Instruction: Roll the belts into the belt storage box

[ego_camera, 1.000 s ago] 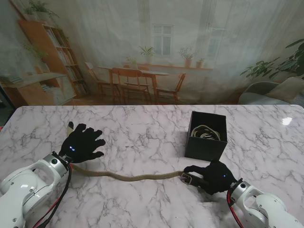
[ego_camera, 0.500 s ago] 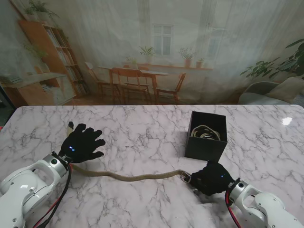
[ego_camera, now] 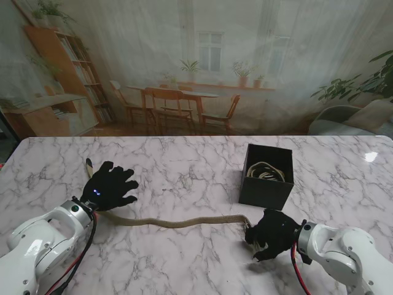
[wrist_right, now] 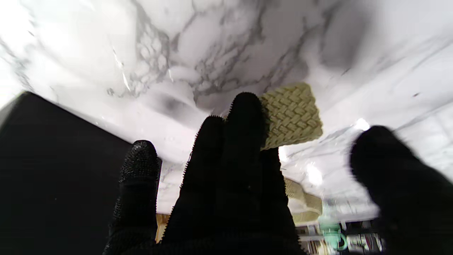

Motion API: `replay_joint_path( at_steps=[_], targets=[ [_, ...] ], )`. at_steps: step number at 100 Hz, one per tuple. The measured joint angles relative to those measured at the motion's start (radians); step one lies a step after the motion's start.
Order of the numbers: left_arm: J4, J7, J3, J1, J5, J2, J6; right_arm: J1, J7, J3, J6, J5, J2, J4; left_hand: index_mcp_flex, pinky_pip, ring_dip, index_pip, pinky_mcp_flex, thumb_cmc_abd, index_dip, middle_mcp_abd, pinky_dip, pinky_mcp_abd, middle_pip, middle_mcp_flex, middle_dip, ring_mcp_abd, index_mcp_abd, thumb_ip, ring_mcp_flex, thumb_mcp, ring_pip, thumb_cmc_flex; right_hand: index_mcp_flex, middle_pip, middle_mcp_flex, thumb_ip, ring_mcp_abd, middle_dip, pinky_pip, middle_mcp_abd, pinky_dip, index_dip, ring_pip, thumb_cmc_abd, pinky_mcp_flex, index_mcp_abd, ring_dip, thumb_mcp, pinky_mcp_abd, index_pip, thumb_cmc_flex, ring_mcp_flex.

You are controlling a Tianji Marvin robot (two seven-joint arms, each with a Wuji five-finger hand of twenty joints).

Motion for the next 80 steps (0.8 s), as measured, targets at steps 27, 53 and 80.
replay_joint_path(
  at_steps=[27,53,80],
  targets=[
    [0.005,0.003,0.002,0.001,-0.002,-0.001,0.008,-0.009,-0.016,0.01,-0.024,-0.165,0.018,-0.06,0.0,0.0,0.0,0.0,0.0,0.0,0.0,0.0,0.0,0.0,0.0,0.0,0.0,0.0,0.0,0.0,0.0,0.0,0.0,0.0,-0.047,-0.026,0.001,-0.008,-0.059,-0.034,-0.011,-0.077,-0.01,0.046,-0.021,-0.263,0.007,-0.005,-0.05,0.406,-0.032,0.01,0.278,-0.029],
    [0.006,0.002,0.003,0.001,-0.003,-0.001,0.009,-0.009,-0.179,-0.049,0.083,-0.174,0.019,-0.01,0.0,0.0,0.0,0.0,0.0,0.0,0.0,0.0,0.0,0.008,0.0,0.0,0.0,0.0,0.0,0.0,0.0,0.0,0.0,0.0,0.031,0.025,0.145,-0.102,-0.034,0.051,0.044,-0.088,-0.001,-0.123,0.011,-0.28,0.044,-0.163,-0.048,0.278,-0.028,0.279,0.284,0.082],
    [0.008,0.002,0.004,0.001,-0.007,-0.002,0.01,-0.02,-0.226,-0.072,0.143,-0.173,0.011,0.021,0.0,0.0,0.0,0.0,0.0,0.0,0.0,0.0,0.0,0.009,0.0,0.0,0.0,0.0,0.0,0.0,0.0,0.0,0.0,0.0,0.112,0.097,-0.094,-0.124,0.137,0.191,0.036,0.087,0.053,-0.037,0.049,-0.296,0.041,-0.361,0.095,0.214,0.081,0.345,0.28,0.101]
  ],
)
